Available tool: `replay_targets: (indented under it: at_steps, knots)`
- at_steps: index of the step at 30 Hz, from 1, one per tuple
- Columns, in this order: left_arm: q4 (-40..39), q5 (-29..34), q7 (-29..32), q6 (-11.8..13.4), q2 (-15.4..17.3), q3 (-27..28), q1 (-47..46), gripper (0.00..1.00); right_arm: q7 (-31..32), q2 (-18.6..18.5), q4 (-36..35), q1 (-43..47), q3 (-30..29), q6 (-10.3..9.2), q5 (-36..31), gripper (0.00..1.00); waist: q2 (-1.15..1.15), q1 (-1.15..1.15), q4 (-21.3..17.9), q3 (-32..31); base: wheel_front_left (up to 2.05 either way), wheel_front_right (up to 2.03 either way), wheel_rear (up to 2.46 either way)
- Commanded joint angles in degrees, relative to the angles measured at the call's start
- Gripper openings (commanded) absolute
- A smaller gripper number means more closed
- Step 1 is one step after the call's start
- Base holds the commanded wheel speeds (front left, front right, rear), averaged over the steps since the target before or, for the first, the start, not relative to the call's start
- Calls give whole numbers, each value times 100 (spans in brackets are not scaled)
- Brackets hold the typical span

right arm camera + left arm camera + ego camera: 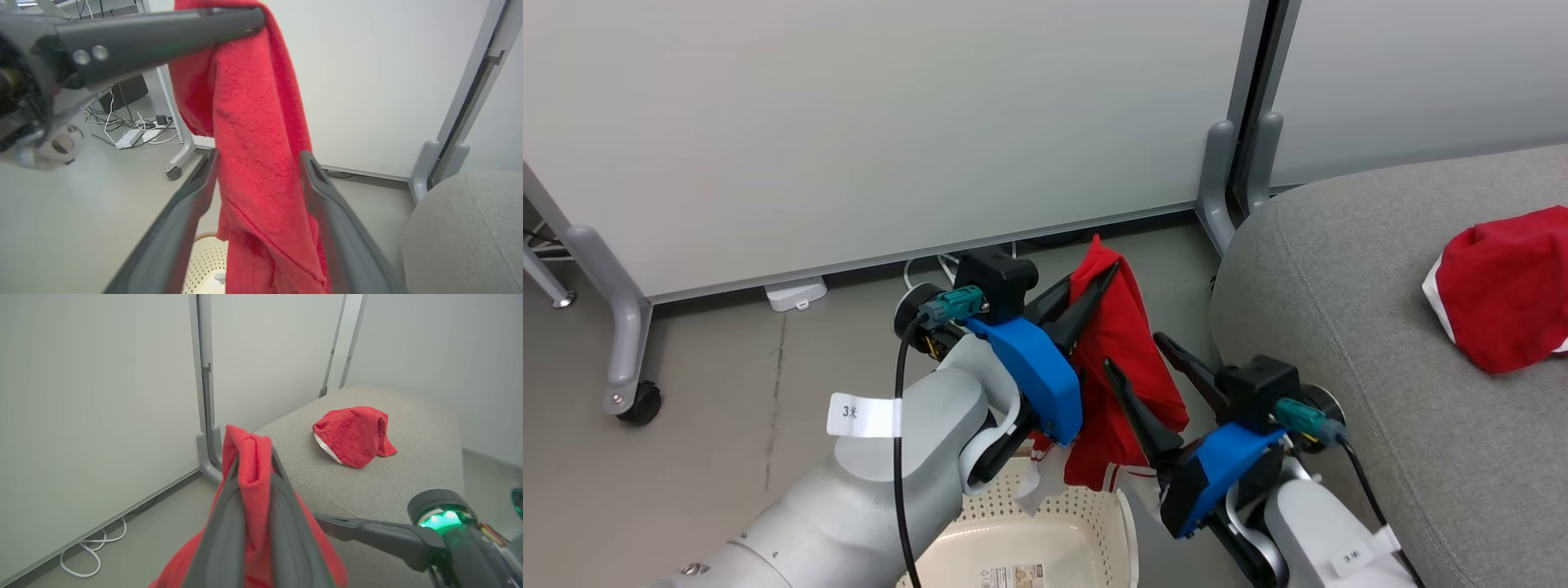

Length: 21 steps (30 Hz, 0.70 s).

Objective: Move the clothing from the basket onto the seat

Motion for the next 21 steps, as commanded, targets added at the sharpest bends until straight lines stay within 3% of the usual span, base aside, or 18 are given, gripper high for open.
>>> replay_targets:
  at_steps: [1,16,17,18,19,21]
  knots:
    - [9,-29,-54,-8,7,-35,-125,0,-42,-15,196,-219,84,1,45,100,0,0,6,33,0,0,0]
    - [-17,-128,-77,-8,-36,-218,-255,0,-475,-14,2022,-1510,789,1,493,100,0,0,44,197,0,0,0]
    - [-20,-131,-79,-8,-37,-230,-259,0,-477,-14,2113,-1561,862,1,564,84,0,0,47,205,0,0,0]
    - [-22,-131,-81,-8,-38,-241,-264,0,-494,-14,2198,-1625,931,1,614,25,0,0,50,211,0,0,0]
    - [-24,-135,-84,-8,-40,-251,-269,0,-532,-14,2272,-1681,984,1,676,0,0,0,53,217,0,0,0]
    - [-26,-152,-88,-8,-39,-267,-271,0,-577,-14,2386,-1750,1100,1,798,0,0,0,53,219,0,0,0]
